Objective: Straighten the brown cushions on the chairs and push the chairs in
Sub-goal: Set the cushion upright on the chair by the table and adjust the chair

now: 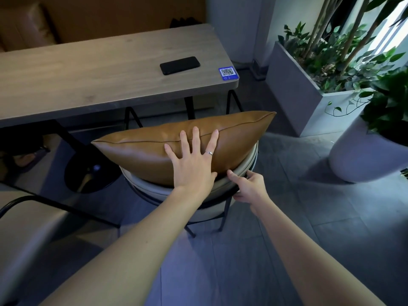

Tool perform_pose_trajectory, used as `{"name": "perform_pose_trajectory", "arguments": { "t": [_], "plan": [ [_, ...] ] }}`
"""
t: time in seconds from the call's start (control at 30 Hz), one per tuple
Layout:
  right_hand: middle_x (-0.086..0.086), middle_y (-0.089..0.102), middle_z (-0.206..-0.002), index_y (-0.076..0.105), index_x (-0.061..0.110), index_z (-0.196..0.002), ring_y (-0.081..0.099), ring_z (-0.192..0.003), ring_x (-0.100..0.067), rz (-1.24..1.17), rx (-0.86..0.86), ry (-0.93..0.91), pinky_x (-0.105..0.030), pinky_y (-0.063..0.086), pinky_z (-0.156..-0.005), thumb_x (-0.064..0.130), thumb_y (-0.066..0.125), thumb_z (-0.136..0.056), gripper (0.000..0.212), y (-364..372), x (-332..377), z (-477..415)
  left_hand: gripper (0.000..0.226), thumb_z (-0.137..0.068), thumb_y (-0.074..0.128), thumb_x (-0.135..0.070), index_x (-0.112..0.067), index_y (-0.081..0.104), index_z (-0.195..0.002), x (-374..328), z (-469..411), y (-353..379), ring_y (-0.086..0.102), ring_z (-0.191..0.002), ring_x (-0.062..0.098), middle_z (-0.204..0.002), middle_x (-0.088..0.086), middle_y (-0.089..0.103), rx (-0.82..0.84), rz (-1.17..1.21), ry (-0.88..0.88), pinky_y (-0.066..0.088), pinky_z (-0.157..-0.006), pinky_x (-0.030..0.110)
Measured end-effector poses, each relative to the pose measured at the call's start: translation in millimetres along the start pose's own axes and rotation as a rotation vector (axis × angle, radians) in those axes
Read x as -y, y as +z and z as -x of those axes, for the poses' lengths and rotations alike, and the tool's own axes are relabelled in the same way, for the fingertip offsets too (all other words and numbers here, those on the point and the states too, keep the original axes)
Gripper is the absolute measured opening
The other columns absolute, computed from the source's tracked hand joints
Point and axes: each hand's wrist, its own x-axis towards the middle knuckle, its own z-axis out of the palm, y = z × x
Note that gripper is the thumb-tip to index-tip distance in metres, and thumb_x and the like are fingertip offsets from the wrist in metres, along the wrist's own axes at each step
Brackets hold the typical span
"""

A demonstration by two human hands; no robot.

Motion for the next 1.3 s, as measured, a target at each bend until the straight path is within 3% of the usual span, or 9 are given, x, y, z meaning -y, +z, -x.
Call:
{"name": "perform_pose_trajectory", "arguments": {
  "t": [0.17,0.27,0.33,0.5,0.6,0.8,0.97,1.13,1.3],
  "plan": [
    [-0.011,0.071,-0.133,0.036,0.015,-0.163,0.076,-0.099,-0.031,0.099,0.03,0.019,-0.041,0.066,-0.079,0.053,0.083,-0.082,0.1,-3,8,10,0.081,-0.091,0.06,-0.041,-0.028,0.015,-0.157,-4,48,4,0.005,-0.15,0.037,-0.164,0.016,0.008,-0.066,0.12,0.052,0.016,-0.113,0.063],
    [-0.009,0.07,-0.122,0.044,0.019,-0.152,0.076,-0.095,-0.032,0.12,0.058,0.044,-0.046,0.065,-0.084,0.05,0.08,-0.085,0.082,-6,12,13,0.061,-0.083,0.068,-0.028,-0.019,0.049,-0.14,-7,72,17,0.043,-0.132,0.032,-0.144,0.013,0.047,-0.165,0.192,0.105,0.038,-0.1,0.054],
    [-0.01,0.061,-0.124,0.032,0.023,-0.155,0.073,-0.102,-0.034,0.093,0.077,0.085,-0.046,0.064,-0.082,0.048,0.079,-0.086,0.087,-10,15,13,0.052,-0.081,0.071,-0.026,-0.016,0.057,-0.13,-7,77,29,0.056,-0.11,0.029,-0.121,0.007,0.06,-0.159,0.213,0.091,0.043,-0.089,0.047],
    [-0.009,0.054,-0.14,0.015,0.04,-0.165,0.069,-0.11,-0.039,0.065,0.077,0.08,-0.055,0.062,-0.091,0.038,0.08,-0.086,0.101,-18,24,1,0.052,-0.091,0.062,-0.032,-0.022,0.048,-0.14,-5,73,48,0.056,-0.111,0.029,-0.118,0.002,0.064,0.062,0.152,-0.031,0.039,-0.101,0.049],
    [-0.006,0.053,-0.152,0.016,0.044,-0.166,0.071,-0.106,-0.04,0.053,0.095,0.071,-0.053,0.064,-0.087,0.028,0.081,-0.082,0.107,-21,29,-7,0.051,-0.097,0.054,-0.019,-0.025,0.042,-0.146,-7,67,55,0.054,-0.115,0.032,-0.121,0.003,0.063,0.131,0.085,-0.058,0.033,-0.108,0.053],
    [-0.011,0.063,-0.146,0.025,0.037,-0.167,0.077,-0.094,-0.041,-0.013,0.113,0.073,-0.047,0.068,-0.069,0.019,0.087,-0.072,0.115,-24,32,-16,0.057,-0.097,0.05,-0.005,-0.021,0.038,-0.15,-8,58,58,0.055,-0.112,0.035,-0.12,0.005,0.062,0.18,0.012,-0.063,0.033,-0.107,0.057],
    [-0.012,0.055,-0.155,0.019,0.034,-0.168,0.071,-0.113,-0.047,-0.035,0.116,0.084,-0.041,0.067,-0.059,0.012,0.087,-0.076,0.117,-27,33,-18,0.057,-0.081,0.069,0.001,-0.016,0.06,-0.135,-8,59,63,0.063,-0.09,0.036,-0.096,0.007,0.069,0.139,-0.048,-0.024,0.047,-0.093,0.061],
    [-0.006,0.06,-0.147,0.02,0.04,-0.167,0.071,-0.112,-0.044,-0.008,0.156,0.1,-0.046,0.067,-0.074,0.018,0.087,-0.074,0.117,-28,34,-16,0.056,-0.091,0.05,-0.011,-0.019,0.041,-0.146,-15,58,48,0.057,-0.11,0.034,-0.119,0.006,0.063,0.203,-0.059,-0.063,0.037,-0.104,0.055],
    [-0.01,0.051,-0.157,0.016,0.04,-0.168,0.066,-0.116,-0.041,0.069,0.207,0.086,-0.045,0.062,-0.083,0.026,0.089,-0.078,0.117,-36,33,-21,0.045,-0.094,0.049,-0.025,-0.018,0.049,-0.138,-45,49,35,0.061,-0.101,0.028,-0.116,0.003,0.064,0.13,-0.016,-0.033,0.047,-0.081,0.037]
  ]
}}
